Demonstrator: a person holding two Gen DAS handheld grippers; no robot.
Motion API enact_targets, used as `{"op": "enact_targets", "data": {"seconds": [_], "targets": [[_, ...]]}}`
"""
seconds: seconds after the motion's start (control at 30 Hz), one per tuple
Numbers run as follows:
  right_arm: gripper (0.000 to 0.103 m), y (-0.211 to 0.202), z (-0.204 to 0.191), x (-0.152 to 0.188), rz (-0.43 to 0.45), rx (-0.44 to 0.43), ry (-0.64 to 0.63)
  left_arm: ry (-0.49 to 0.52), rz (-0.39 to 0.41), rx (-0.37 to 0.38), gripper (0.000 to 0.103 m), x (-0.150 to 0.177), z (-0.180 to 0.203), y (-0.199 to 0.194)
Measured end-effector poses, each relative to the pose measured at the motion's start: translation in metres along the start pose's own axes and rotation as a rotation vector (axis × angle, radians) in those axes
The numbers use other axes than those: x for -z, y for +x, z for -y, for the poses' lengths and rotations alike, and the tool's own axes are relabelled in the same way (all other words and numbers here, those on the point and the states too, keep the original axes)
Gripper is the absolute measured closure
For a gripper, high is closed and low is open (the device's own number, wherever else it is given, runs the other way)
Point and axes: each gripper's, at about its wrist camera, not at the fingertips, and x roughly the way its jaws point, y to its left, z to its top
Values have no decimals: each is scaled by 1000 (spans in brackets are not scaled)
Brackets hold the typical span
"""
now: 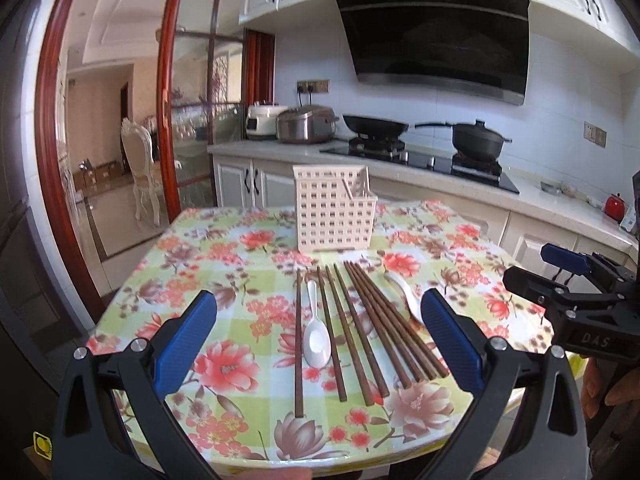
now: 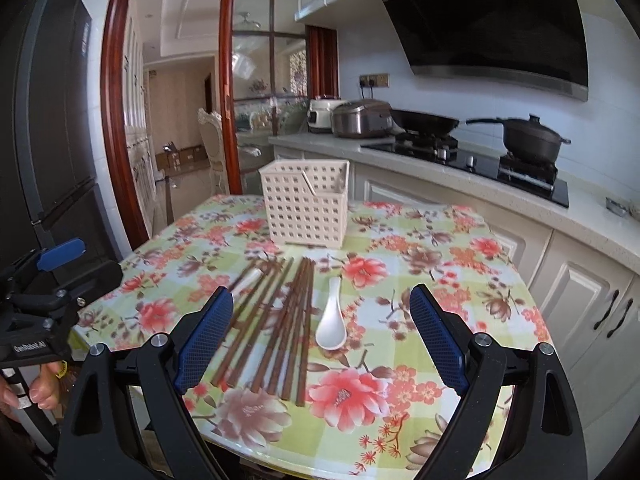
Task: Organize utensils
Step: 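Lower the right tool and grasp a white spoon while the left tool grasps the other spoon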
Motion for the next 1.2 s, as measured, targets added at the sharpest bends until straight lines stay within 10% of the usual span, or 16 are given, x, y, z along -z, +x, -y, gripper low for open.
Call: {"op": "enact_targets", "data": {"seconds": [0.47,0.9,1.2], "targets": [[18,98,30,8,-201,17,43,-108,-288,-25,5,24,-39,110],[53,200,23,-9,-411,28,0,42,-518,-92,4,17,-34,195],[66,223,16,-9,-456,31,-40,-60,-543,47,5,14,-40,212]]}}
